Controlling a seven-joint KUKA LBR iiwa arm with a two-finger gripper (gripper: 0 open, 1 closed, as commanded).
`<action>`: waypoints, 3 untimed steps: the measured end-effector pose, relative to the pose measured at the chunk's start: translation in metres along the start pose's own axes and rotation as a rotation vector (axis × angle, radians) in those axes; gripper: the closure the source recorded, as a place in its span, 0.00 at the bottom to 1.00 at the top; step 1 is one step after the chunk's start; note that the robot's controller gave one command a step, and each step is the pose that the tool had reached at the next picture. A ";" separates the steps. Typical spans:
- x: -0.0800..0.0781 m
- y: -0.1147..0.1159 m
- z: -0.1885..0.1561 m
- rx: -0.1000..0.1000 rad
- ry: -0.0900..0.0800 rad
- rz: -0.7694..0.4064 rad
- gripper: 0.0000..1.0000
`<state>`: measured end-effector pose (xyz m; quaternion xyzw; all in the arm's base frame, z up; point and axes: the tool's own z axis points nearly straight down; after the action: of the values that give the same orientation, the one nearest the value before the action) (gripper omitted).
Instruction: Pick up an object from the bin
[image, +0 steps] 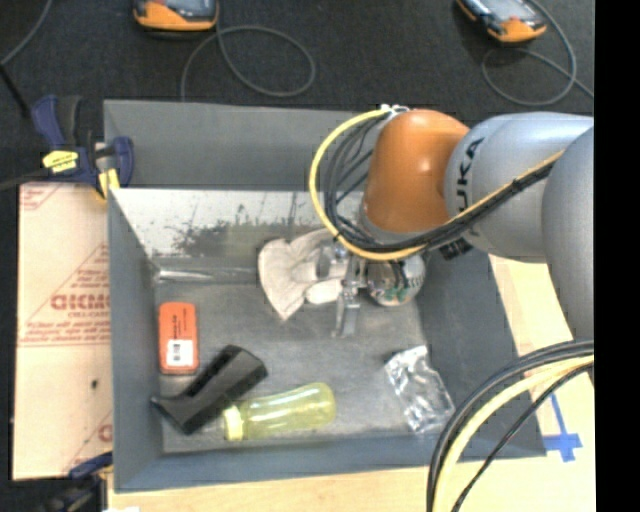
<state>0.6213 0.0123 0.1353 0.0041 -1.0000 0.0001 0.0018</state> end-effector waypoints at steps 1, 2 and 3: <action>-0.001 0.000 -0.005 0.000 -0.007 0.000 0.00; -0.013 -0.006 0.009 0.000 -0.013 -0.071 0.00; -0.016 -0.013 0.036 0.000 -0.009 -0.096 0.00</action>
Offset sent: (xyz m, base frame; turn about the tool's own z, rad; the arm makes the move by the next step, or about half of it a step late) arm 0.0250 -0.0191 -0.0411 -0.1856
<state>0.6375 -0.0009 0.0992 0.0521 -0.9986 0.0001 -0.0027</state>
